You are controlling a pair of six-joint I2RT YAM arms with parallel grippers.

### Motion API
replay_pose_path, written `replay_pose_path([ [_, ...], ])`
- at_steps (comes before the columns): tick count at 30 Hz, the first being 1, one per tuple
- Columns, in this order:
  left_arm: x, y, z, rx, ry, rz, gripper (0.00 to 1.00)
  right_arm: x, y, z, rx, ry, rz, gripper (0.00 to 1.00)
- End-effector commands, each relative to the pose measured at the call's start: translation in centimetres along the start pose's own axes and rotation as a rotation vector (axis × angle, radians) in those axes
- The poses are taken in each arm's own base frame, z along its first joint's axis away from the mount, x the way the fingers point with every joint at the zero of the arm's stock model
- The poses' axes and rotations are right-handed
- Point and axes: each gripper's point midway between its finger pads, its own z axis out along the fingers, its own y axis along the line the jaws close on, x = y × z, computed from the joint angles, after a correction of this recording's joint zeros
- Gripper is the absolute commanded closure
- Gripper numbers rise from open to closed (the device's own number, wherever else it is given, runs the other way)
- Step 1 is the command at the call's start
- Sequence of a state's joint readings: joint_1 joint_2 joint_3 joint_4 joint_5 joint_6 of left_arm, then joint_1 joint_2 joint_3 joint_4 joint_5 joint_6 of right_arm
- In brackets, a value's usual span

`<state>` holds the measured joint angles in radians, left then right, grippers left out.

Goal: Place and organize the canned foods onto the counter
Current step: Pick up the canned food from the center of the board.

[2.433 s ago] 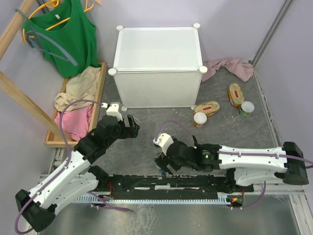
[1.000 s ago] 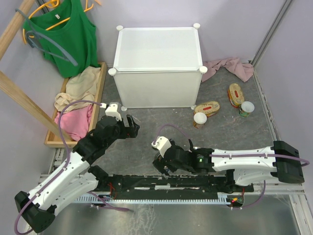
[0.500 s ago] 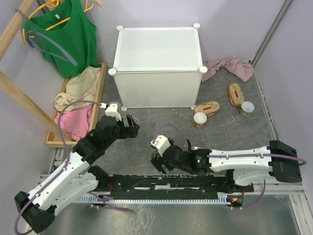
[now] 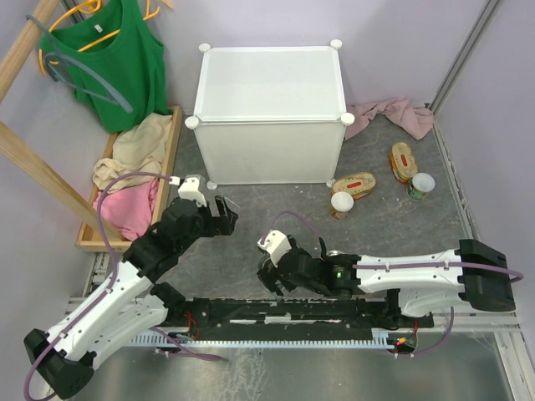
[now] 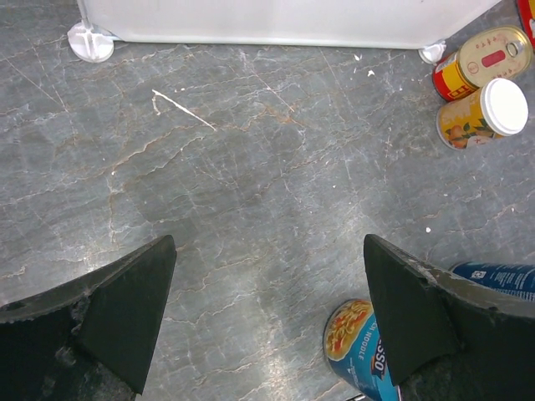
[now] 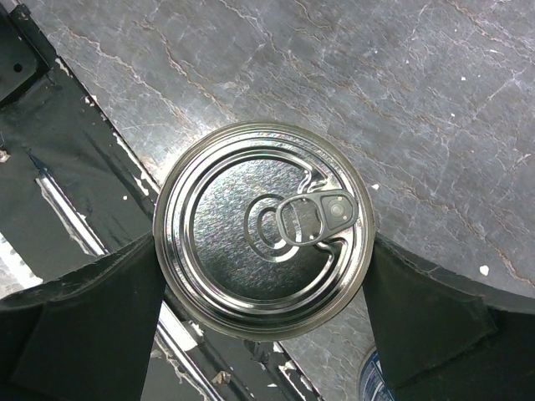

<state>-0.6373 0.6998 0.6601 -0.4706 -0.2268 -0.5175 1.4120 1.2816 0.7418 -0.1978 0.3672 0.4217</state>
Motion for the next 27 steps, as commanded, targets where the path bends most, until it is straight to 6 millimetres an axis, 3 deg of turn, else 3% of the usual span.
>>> replay_pose_path([
  [1, -0.8, -0.4, -0.4, 0.017, -0.047, -0.054, 0.01, -0.1, -1.2, -0.8, 0.047, 0.0, -0.02, 0.99],
  [9, -1.0, 0.0, -0.9, 0.005, -0.071, -0.07, 0.01, -2.6, -1.6, -2.1, 0.066, -0.061, -0.021, 0.99],
  [27, -1.0, 0.5, -1.3, -0.006, -0.09, -0.084, 0.02, -4.8, -2.0, -3.1, 0.09, -0.11, -0.038, 0.99],
])
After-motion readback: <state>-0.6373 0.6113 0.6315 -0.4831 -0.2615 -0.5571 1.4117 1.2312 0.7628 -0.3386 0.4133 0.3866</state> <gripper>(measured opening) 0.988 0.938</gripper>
